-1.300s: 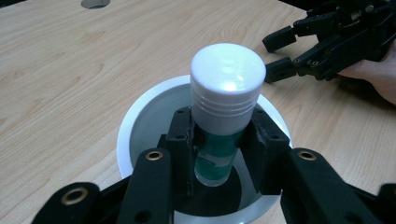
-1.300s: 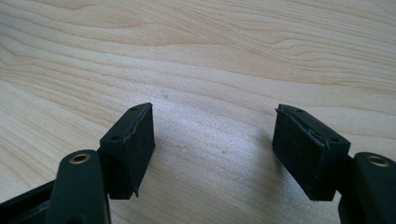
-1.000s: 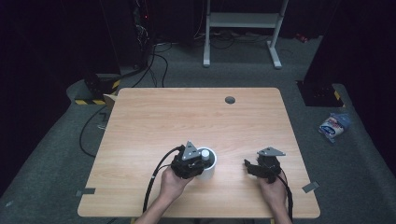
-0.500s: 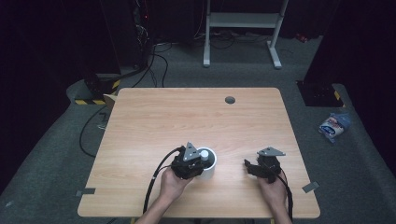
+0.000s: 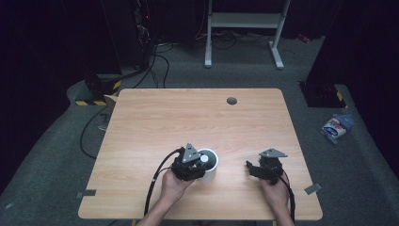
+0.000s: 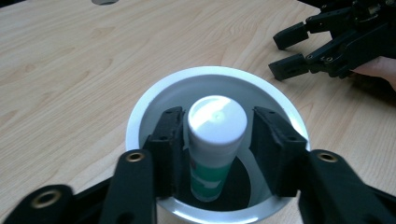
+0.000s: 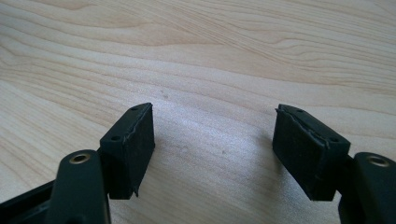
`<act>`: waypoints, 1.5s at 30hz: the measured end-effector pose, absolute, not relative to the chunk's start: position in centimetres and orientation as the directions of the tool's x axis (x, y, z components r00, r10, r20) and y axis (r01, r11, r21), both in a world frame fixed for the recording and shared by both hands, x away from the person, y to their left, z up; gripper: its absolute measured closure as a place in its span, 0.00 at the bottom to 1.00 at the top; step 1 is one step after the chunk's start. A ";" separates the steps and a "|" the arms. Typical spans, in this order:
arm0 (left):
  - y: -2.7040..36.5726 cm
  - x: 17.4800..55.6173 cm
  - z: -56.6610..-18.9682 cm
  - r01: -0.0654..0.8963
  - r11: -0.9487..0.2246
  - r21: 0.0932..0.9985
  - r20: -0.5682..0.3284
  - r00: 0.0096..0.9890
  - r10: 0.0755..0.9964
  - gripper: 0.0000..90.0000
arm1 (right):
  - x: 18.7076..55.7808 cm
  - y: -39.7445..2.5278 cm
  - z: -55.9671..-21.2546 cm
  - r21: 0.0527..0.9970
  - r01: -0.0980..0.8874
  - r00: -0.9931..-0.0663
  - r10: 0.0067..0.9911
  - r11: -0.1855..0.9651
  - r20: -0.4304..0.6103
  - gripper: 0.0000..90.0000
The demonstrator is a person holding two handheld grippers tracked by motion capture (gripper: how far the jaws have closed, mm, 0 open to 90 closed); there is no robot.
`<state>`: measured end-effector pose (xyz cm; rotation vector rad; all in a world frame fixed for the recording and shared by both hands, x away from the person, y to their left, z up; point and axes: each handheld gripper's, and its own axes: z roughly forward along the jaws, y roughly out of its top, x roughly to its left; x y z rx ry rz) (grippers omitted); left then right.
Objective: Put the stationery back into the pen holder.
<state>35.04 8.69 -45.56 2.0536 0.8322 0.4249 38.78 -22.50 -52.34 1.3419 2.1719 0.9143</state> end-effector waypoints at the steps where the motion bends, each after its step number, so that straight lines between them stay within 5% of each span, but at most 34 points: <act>1: 8.6 34.9 -45.5 0.404 -0.404 0.821 -0.013 0.721 0.693 0.55 | 38.8 -22.5 -52.3 0.721 0.618 -0.440 0.898 0.314 -0.014 0.33; 45: 15.0 35.0 -42.6 0.409 -0.219 0.886 -0.105 0.636 0.764 0.48 | 38.8 -22.5 -52.3 0.721 0.618 -0.439 0.898 0.312 -0.013 0.33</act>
